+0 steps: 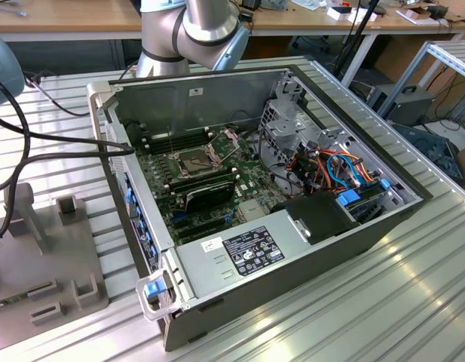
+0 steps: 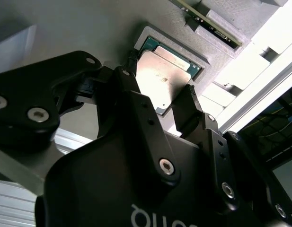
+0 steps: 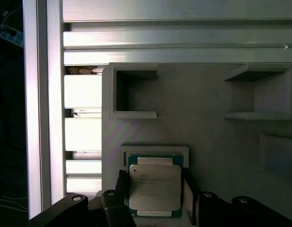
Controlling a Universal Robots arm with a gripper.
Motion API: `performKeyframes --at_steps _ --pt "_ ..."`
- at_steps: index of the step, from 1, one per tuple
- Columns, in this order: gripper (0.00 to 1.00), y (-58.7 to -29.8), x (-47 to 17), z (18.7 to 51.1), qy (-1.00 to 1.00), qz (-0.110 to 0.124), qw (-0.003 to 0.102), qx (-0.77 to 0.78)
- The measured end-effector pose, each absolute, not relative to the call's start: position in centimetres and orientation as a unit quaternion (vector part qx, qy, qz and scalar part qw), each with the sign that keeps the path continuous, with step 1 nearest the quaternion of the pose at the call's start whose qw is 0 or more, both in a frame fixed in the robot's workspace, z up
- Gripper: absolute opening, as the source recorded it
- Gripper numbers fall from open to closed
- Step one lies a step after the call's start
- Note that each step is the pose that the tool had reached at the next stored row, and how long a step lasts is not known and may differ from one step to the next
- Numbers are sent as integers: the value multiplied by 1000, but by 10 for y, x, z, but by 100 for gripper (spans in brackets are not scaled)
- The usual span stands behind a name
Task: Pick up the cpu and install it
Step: 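Pick up the cpu and move it towards the insertion slot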
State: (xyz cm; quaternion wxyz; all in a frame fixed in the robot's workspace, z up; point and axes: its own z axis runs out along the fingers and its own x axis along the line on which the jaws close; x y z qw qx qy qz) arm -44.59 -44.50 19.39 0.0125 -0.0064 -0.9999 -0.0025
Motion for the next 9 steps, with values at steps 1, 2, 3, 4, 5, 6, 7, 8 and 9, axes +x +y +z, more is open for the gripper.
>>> performKeyframes --at_steps 1,2,3,4,5,6,7,8,9 --pt "55 -445 -446 194 -1000 -2 13 -6" --pt "55 -445 -446 195 -1000 -2 13 -6" --pt "55 -445 -446 196 -1000 -2 12 -6" --pt "55 -445 -446 197 -1000 -3 12 -6" --pt "55 -445 -446 197 -1000 -2 12 -6" --pt "55 -445 -446 198 -1000 -3 12 -6" --pt "55 -445 -446 198 -1000 -2 12 -6" --pt "55 -445 -446 198 -1000 -3 12 -6" --pt "55 -445 -446 198 -1000 -3 12 -6"
